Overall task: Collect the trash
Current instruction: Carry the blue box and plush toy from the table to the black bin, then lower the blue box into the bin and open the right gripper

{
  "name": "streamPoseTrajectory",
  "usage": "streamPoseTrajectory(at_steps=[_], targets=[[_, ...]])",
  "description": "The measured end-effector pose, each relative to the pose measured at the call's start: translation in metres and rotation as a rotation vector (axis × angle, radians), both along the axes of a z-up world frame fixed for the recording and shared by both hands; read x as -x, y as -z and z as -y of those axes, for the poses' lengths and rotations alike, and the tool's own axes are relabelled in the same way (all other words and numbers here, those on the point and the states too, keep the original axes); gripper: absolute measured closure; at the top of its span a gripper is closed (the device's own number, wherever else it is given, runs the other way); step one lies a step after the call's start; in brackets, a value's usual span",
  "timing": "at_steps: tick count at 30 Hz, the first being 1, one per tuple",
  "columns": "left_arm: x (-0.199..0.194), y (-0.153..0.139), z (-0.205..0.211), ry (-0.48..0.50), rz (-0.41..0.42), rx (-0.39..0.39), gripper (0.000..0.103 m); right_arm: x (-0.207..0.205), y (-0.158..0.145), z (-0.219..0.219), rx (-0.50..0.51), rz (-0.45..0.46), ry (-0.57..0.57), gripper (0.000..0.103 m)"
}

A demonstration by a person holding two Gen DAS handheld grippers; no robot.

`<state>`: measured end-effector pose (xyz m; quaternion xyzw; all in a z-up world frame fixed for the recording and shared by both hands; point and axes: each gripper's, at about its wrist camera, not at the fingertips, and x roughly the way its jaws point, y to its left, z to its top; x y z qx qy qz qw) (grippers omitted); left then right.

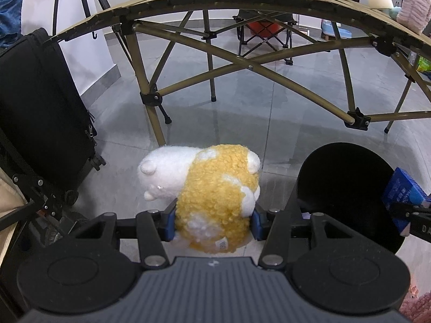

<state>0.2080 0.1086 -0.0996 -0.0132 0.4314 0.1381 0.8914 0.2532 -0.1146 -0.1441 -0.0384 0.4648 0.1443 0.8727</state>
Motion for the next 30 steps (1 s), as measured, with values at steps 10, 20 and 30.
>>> streamPoseTrajectory(at_steps=[10,20,30], targets=[[-0.008,0.004,-0.004,-0.012,-0.014,-0.004,0.052,-0.033,0.023,-0.015,-0.034,-0.088,0.041,0.08],[-0.022,0.011,-0.009,-0.039,-0.035,0.002,0.052,-0.043,0.036,-0.026,-0.021,-0.139,0.035,0.08],[-0.019,0.007,-0.014,-0.052,-0.018,0.026,0.052,-0.047,0.038,-0.027,-0.026,-0.173,0.04,0.049]])
